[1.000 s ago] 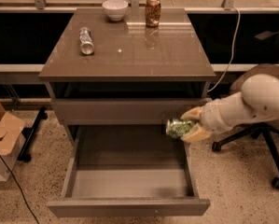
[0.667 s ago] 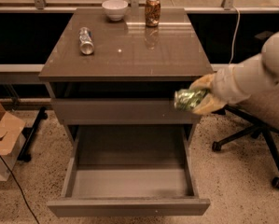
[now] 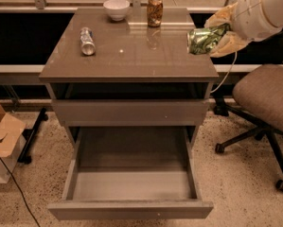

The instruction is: Pick green can from middle drawer and place on counter

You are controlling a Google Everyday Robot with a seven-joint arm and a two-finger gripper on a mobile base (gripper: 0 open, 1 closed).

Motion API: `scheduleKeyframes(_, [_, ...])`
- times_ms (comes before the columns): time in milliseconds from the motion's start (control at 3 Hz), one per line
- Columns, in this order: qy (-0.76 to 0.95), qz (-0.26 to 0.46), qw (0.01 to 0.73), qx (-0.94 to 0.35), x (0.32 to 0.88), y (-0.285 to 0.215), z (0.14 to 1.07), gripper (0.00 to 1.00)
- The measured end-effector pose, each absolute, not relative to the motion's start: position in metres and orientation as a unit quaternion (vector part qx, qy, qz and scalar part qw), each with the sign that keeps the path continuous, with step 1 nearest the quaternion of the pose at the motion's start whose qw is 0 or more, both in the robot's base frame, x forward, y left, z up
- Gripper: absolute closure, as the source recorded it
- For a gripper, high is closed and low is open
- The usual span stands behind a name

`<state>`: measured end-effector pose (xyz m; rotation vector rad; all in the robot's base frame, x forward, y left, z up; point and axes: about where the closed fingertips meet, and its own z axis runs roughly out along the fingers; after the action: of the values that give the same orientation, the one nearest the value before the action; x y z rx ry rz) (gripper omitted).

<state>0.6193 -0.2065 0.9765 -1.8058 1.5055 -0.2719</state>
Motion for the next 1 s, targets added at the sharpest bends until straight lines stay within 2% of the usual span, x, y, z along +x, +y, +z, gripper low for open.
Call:
scheduleKeyframes(667, [0.586, -0.118, 0.390, -0.700, 0.629, -0.194, 0.977, 1.00])
scheduleKeyframes(1000, [0.562, -0.135, 0.403, -0.709, 0.650, -0.168, 0.973, 1.00])
